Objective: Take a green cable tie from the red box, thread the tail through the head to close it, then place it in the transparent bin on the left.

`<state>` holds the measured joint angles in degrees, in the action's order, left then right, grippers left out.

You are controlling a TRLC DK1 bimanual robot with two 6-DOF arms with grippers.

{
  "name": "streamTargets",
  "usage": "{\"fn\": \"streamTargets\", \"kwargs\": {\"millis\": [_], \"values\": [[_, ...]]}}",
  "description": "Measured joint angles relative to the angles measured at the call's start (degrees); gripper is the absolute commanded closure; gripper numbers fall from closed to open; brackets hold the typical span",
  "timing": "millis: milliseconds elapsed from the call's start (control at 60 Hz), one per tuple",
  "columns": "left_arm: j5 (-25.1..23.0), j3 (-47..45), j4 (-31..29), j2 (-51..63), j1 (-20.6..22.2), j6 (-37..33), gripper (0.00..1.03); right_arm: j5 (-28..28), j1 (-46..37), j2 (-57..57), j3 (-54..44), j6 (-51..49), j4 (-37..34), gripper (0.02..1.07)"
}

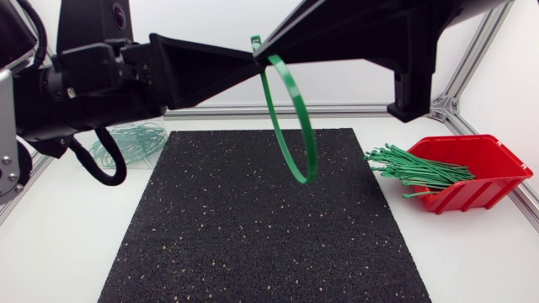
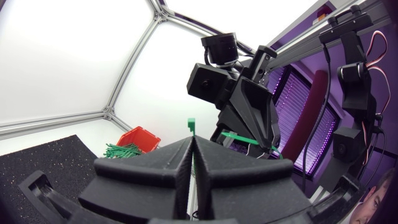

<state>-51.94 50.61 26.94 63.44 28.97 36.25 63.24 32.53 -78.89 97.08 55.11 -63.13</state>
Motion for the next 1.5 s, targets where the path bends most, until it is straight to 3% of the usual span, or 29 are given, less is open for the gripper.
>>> {"fn": "streamTargets", "kwargs": {"millis": [983,1500], "values": [[0.44,-0.81,0.39,-0.96,0.04,-0.02,1.00,-0.20,-1.70,-1.75,0.00,0.02,2.10,1.02],[2.84,-4.50,6.47,-1.20,1.22,-0.04,1.00,-0.22,-1.90,-1.75,0.02,0.44,3.19,1.02]]}}
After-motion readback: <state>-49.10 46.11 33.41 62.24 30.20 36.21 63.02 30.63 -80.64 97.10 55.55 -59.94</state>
